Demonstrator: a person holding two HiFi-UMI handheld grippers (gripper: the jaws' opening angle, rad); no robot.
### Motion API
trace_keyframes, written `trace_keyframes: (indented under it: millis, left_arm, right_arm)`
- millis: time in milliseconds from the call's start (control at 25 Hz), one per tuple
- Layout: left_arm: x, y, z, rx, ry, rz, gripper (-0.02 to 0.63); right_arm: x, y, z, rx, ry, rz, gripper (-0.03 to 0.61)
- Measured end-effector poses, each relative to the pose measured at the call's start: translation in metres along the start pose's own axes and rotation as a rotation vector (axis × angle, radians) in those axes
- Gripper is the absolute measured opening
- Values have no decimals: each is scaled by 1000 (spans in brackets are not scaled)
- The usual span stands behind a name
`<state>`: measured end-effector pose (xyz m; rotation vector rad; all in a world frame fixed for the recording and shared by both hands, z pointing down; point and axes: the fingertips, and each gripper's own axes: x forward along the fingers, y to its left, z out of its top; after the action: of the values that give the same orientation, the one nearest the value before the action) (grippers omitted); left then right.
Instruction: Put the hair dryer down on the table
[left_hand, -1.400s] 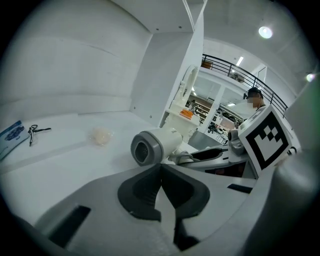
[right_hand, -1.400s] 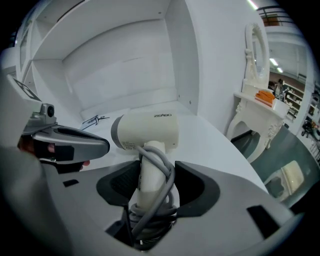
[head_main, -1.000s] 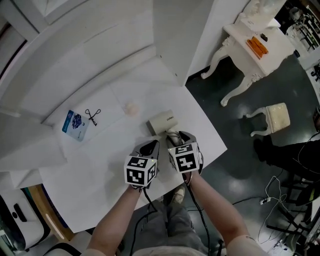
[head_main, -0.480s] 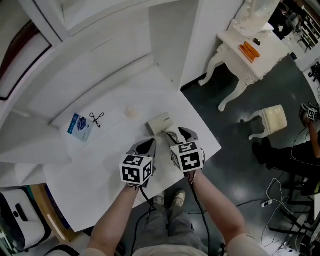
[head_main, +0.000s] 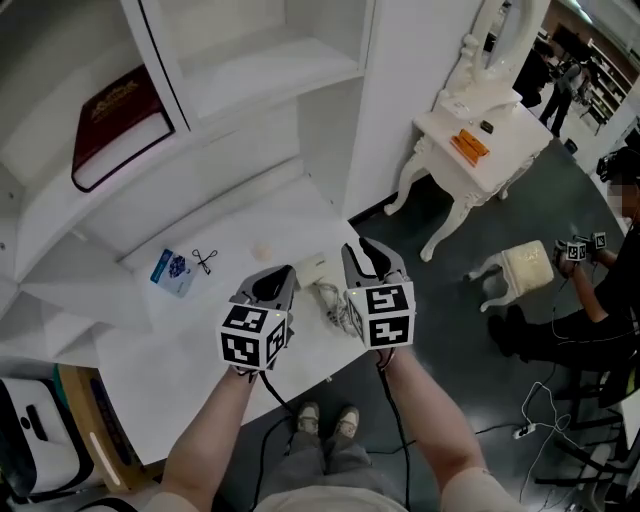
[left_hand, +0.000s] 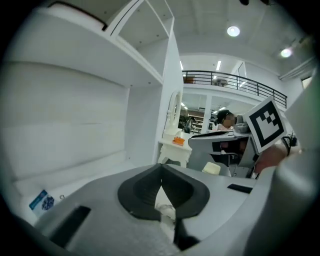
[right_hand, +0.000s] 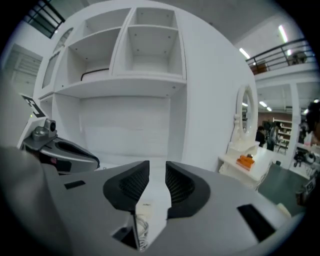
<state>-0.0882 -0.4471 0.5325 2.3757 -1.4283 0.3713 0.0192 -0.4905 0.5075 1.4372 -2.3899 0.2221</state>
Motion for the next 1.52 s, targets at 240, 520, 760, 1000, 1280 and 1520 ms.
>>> trace_keyframes:
  millis: [240,520,760,1000,1280,1520]
  left_arm:
    - [-55,-29,96,62,-169,-19,14]
    - [-136,-61,191,143,-387,-15,14]
    - [-192,-93,231,218,-476,-37,14]
    - [-243,-125,259,266,-568,-68,14]
    - [-278,-150,255,299,-589,-37,14]
    - [-282,-166,227,355,-552,-8,14]
  right_arm:
    - [-75,0,104,-108,-202,-39,66]
    - [-161,20,188,-125,-397,1,41]
    - [-232,27,238,-127,-536,20,37]
    - [-281,33,265,-137,-623,28,34]
    - [-328,41,261,-144,-665,44,32]
    - [-338,40,239,-77,-646,102,31]
